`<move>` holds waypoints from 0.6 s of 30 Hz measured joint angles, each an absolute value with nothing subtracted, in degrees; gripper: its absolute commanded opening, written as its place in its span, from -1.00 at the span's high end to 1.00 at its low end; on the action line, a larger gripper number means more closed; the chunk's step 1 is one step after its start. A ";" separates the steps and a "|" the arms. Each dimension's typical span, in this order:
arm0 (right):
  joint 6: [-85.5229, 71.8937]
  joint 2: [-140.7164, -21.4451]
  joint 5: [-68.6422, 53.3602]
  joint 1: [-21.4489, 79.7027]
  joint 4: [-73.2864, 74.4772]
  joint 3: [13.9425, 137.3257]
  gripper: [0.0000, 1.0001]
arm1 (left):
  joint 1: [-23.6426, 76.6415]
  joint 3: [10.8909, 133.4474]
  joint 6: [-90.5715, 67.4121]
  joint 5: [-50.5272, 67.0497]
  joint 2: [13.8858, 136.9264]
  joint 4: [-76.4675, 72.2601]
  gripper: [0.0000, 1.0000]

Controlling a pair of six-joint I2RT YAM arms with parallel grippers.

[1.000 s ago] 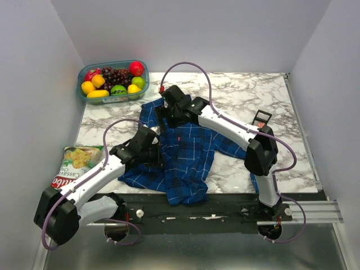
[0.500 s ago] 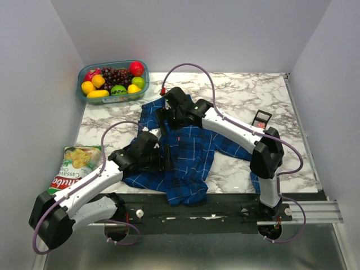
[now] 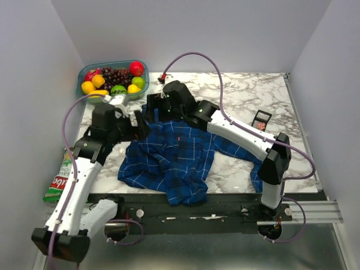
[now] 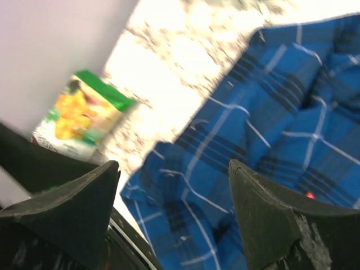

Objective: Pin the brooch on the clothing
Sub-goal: Flatten out the crumpled clothing at the center of the board.

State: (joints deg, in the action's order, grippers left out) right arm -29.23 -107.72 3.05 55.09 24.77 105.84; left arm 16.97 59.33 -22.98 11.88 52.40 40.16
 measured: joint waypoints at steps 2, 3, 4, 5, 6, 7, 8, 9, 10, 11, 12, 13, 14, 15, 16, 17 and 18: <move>-29.78 -107.90 3.57 54.54 25.80 105.32 -0.72 | 8.69 58.92 -22.81 13.13 53.69 39.05 -0.97; -29.98 -107.90 3.66 54.54 26.26 105.19 -0.72 | 3.75 58.08 -23.20 14.15 54.85 37.15 -0.97; -30.02 -107.94 3.86 54.72 26.63 105.19 -0.71 | -0.32 56.64 -23.70 15.11 55.75 35.48 -0.94; -30.04 -107.96 4.01 55.00 26.70 105.19 -0.71 | -3.29 54.76 -24.56 16.23 56.14 33.87 -0.93; -30.09 -108.01 4.21 55.31 26.70 105.21 -0.70 | -5.54 52.88 -25.17 17.02 56.18 32.95 -0.90; -30.17 -108.09 4.32 55.66 26.74 105.25 -0.70 | -7.46 50.78 -26.09 18.50 56.18 31.90 -0.84; -30.24 -108.42 4.56 56.01 27.03 105.56 -0.70 | -8.95 48.66 -26.81 19.86 56.23 30.94 -0.81; -30.26 -109.06 4.99 56.47 27.40 106.37 -0.70 | -10.07 46.68 -27.68 21.02 56.42 30.02 -0.78; -30.30 -109.73 5.34 56.88 27.64 107.04 -0.70 | -10.70 45.25 -28.14 22.09 56.80 29.50 -0.72; -30.41 -110.72 5.82 57.36 28.03 107.92 -0.70 | -10.96 44.31 -28.45 23.00 57.19 28.95 -0.67; -30.48 -111.70 6.33 57.80 28.51 108.84 -0.70 | -11.07 43.64 -28.75 23.66 57.49 28.29 -0.64; -30.59 -112.81 6.70 58.19 29.02 109.75 -0.69 | -11.16 42.89 -29.04 24.51 57.89 27.44 -0.55; -30.68 -113.95 7.05 58.54 29.52 110.67 -0.70 | -11.18 42.30 -29.19 25.32 58.26 26.52 -0.47; -30.87 -115.11 7.35 58.74 30.06 111.53 -0.69 | -11.16 42.00 -29.34 25.80 58.59 25.85 -0.40; -31.05 -116.25 7.75 58.98 30.46 112.38 -0.69 | -11.18 41.82 -29.36 26.20 59.00 25.23 -0.27; -31.16 -117.40 8.16 59.22 30.92 113.27 -0.69 | -11.18 41.74 -29.39 26.39 59.35 24.73 -0.22; -31.33 -118.58 8.54 59.33 31.46 114.26 -0.69 | -11.18 41.69 -29.45 26.65 60.05 24.08 -0.20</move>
State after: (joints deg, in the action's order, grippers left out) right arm -31.33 -118.58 8.54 59.33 31.46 114.26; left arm -11.18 41.69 -29.45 26.65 60.05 24.08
